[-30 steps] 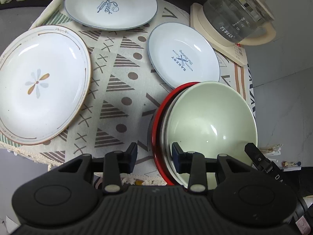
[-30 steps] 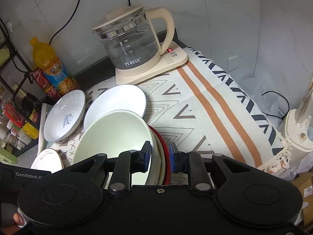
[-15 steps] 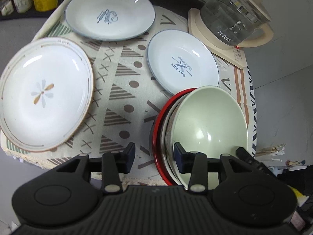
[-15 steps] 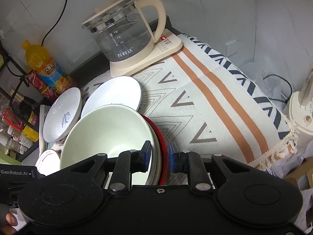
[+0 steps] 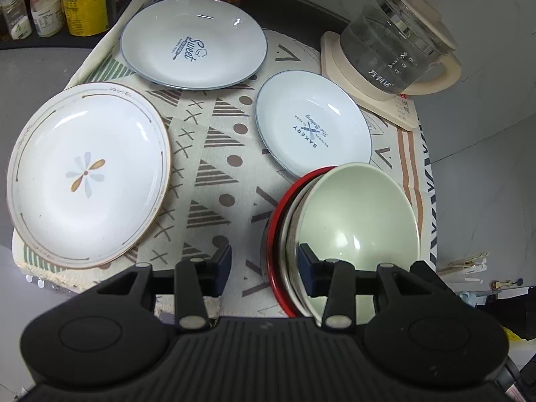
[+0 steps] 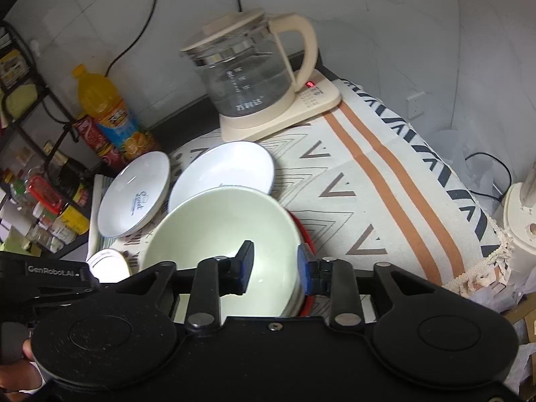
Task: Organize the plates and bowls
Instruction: 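Lower the smaller pale green bowl into the stack and open both grippers, then move both grippers toward the white plate printed 'Sweet'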
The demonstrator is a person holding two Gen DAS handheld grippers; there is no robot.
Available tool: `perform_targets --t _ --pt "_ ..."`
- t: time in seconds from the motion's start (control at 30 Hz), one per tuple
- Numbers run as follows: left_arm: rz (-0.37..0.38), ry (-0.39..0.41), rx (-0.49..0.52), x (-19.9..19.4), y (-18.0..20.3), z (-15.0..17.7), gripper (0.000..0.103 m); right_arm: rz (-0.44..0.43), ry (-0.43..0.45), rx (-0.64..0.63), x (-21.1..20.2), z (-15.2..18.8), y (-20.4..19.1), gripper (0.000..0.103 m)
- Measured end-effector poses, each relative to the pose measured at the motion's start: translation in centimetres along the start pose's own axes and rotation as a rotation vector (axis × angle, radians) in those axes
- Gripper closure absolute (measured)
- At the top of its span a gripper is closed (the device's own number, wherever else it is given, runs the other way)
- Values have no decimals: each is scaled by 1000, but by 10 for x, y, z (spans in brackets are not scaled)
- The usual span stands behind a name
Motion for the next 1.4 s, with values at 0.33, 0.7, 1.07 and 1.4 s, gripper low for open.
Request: perform_targets --t 0.33,0.7,1.07,1.4 --pt "-16 59 31 -33 -23 20 41 -13 19 -62 -24 17 -28 49" --pt "-40 113 24 -69 -71 51 25 -34 23 -110 -49 52 -58 23" --pt "-70 176 -18 -102 -116 56 23 -57 13 -173 -57 70 -92 10" --pt "-130 235 -49 -126 -153 53 19 -120 24 -170 -53 74 -130 1"
Point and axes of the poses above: each gripper's, at about its wrist camera, not at the fingertips, and x roughly the way its jaws point, y to its right, z to its underside, the point moved 10 cm from there along x, roughly the way its jaws point, and after that the axes turned 3 degrees about z, right-handed, at the moved point
